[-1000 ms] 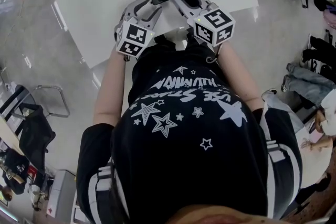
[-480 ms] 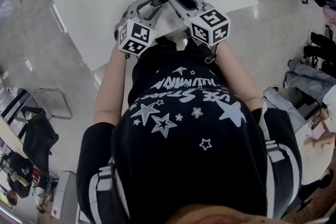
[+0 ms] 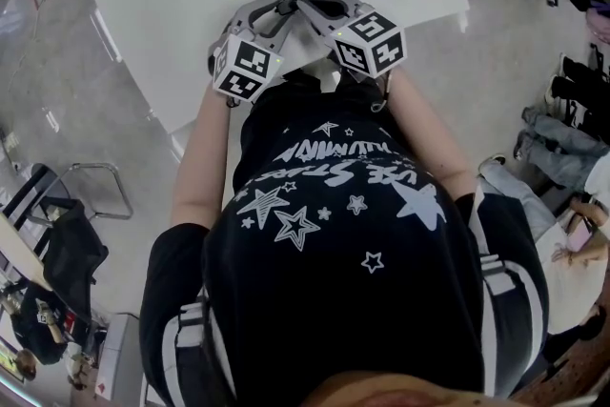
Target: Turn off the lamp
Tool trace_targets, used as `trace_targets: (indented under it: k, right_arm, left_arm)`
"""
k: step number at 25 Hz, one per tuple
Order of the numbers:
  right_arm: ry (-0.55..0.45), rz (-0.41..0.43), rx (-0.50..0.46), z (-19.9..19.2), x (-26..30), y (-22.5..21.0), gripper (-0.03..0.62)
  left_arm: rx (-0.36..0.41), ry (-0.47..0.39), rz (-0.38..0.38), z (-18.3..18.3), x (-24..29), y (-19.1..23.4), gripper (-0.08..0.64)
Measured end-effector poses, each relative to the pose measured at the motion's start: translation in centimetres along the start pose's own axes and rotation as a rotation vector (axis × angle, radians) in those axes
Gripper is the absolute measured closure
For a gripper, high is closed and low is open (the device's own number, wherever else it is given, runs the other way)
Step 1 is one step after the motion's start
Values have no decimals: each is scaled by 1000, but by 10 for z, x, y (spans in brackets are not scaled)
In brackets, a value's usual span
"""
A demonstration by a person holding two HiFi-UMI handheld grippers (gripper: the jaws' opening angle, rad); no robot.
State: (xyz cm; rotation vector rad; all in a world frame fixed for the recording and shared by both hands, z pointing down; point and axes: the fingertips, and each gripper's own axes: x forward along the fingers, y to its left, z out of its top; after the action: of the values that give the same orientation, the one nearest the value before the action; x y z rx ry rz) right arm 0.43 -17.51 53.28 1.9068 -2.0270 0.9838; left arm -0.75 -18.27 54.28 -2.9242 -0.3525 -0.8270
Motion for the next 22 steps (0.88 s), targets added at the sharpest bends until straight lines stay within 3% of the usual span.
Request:
trace_targets:
  k: [15,22]
  right_arm:
    - [125,-46,28,-8,14,-6,586]
    - [123,-32,55,-7,14,-6,586]
  left_arm:
    - [-40,5,-26,-2,0,3,423]
    - [-42,5,-26,-2,0,3,422]
